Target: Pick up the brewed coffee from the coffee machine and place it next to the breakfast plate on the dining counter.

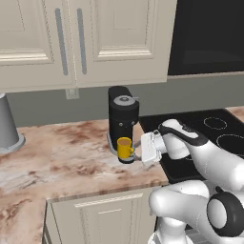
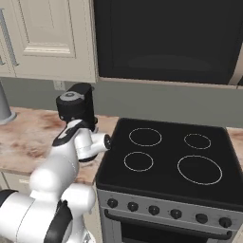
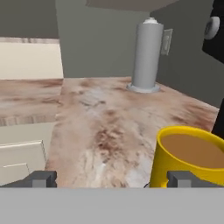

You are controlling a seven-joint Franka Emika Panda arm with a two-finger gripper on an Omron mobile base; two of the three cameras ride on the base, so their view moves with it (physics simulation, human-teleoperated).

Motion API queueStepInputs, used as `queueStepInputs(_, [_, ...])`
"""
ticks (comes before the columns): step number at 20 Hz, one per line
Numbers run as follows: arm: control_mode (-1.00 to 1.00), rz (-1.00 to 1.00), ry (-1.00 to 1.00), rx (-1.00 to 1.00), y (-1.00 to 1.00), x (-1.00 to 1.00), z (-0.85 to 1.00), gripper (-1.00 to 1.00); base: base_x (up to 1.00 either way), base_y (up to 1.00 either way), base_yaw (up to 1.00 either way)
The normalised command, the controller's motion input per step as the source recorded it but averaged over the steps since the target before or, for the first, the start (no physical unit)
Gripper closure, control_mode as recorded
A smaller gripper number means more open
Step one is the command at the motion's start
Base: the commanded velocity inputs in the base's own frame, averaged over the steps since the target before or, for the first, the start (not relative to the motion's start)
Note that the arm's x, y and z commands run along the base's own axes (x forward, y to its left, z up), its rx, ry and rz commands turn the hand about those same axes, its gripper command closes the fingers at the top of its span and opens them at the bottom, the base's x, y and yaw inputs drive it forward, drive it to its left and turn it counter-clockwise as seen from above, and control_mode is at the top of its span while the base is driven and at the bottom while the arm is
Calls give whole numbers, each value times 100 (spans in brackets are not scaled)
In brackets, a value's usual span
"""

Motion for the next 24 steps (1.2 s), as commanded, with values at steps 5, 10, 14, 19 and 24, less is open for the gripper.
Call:
queueStepInputs(5, [-100, -15, 0, 1, 0, 3, -8, -100, 0, 0, 0])
queueStepInputs(10, [-100, -20, 4, 0, 15, 6, -14, -100, 0, 0, 0])
queueStepInputs(14, [-100, -19, 8, 0, 19, 13, -18, -100, 0, 0, 0])
queueStepInputs(19, [-100, -17, 8, 0, 7, 26, -25, -100, 0, 0, 0])
queueStepInputs(24, [-100, -14, 7, 0, 0, 27, -27, -100, 0, 0, 0])
